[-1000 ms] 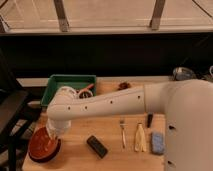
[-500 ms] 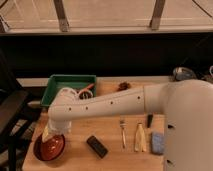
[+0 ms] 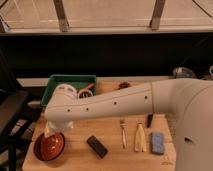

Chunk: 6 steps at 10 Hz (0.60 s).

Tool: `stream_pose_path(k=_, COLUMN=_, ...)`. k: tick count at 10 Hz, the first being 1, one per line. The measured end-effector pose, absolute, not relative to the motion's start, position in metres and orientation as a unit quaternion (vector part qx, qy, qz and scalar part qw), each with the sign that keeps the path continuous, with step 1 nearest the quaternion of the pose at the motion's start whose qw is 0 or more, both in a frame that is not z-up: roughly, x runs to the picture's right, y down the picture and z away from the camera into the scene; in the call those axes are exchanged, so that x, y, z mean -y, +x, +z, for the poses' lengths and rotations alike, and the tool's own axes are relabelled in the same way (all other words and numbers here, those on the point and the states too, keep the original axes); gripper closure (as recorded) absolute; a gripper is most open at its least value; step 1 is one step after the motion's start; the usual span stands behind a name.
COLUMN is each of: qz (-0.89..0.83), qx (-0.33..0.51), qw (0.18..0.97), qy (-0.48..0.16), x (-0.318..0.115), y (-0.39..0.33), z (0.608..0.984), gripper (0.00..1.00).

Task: Stack bowls into tray

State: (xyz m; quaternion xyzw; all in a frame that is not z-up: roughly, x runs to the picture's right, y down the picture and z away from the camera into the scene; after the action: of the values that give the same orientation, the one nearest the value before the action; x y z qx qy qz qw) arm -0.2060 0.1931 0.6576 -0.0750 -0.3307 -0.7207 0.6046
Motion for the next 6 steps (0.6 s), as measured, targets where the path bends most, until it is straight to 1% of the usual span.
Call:
stream_pose_path(k=2, qz=-0.717, qx=0.331, qw=0.607, qy=-0.082, x=-0.196, y=-0.203, z=0.666, gripper=0.34)
stream_pose_path(k=6, qz=-0.703, qx=0.362, qw=0.603, qy=-0.104, x=-0.224, y=-0.208, z=0.705, gripper=0.34)
